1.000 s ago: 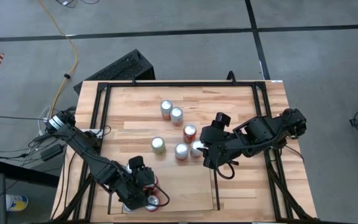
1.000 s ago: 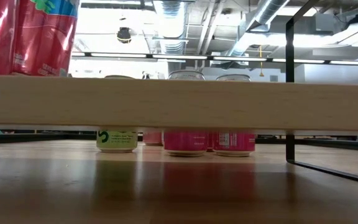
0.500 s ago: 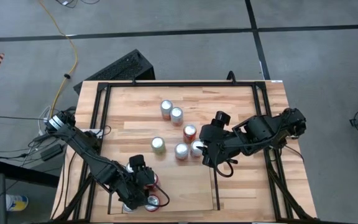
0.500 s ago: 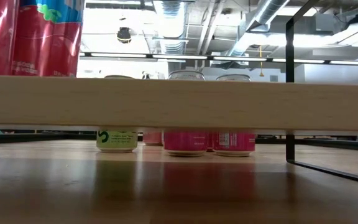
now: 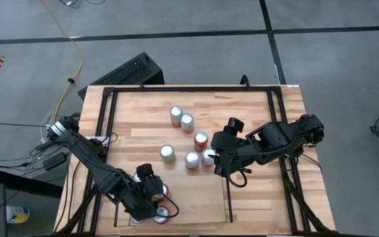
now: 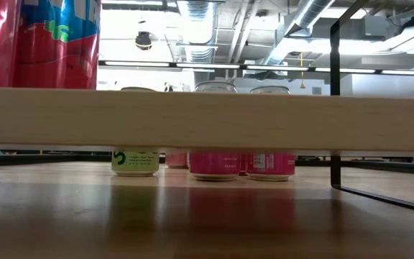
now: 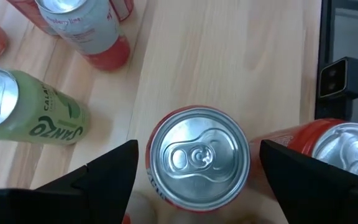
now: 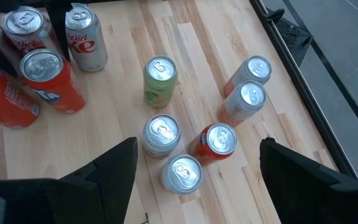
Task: Place canned beverage on shelf
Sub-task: Put the red soda can on the shelf aligned with the other red soda can
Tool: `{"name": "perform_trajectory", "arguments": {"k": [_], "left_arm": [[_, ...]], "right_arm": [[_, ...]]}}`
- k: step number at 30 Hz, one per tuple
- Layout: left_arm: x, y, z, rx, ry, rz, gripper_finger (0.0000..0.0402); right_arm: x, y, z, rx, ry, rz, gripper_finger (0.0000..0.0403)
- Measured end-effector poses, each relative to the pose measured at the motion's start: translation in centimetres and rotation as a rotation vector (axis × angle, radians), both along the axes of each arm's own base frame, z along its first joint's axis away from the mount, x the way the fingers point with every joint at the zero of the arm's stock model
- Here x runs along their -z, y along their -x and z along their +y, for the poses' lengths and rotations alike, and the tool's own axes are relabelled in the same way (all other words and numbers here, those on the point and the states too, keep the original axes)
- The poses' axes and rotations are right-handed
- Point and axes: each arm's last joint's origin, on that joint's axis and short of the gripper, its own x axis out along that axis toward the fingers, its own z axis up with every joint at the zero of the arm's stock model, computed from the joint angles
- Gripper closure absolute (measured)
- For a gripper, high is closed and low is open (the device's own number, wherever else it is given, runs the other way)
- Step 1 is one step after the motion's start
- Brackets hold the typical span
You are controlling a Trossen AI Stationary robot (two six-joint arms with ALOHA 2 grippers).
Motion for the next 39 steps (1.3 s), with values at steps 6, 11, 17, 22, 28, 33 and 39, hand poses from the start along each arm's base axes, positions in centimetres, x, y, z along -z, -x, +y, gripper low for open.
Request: {"name": "perform_trajectory", "arguments": {"k": [6, 11, 17, 22, 28, 33, 39], "left_arm": [[-1.2, 0.6, 0.5, -0.010, 0.048, -0.021, 0.0082], [-2.9, 1.5, 1.3, -0.009, 0.090, -0.060, 0.0082], [-6.2, 3.3, 4.0, -0.002, 0.112, -0.158, 0.0082], [-9.5, 4.8, 7.9, -0.069, 0.040, -0.313, 0.0081], [-11.5, 3.9, 12.8, -0.047, -0.149, -0.406, 0.0081], [-10.5, 0.4, 17.0, 0.051, -0.257, -0.348, 0.0081], [-7.8, -3.7, 21.3, 0.162, -0.280, -0.266, 0.0081]], "right_arm": [[0.0, 0.0, 0.0, 0.000, 0.000, 0.000, 0.0093], [0.0, 0.0, -0.1, 0.004, -0.003, -0.004, 0.0093], [-0.1, -0.6, -1.1, 0.051, -0.021, -0.029, 0.0093], [0.2, -0.7, -2.7, 0.161, -0.048, -0.004, 0.0093], [0.6, -0.8, -4.5, 0.285, -0.076, 0.014, 0.0093], [0.7, -0.9, -4.8, 0.313, -0.085, 0.015, 0.0093], [0.7, -0.8, -4.5, 0.346, -0.115, -0.005, 0.0093]]}}
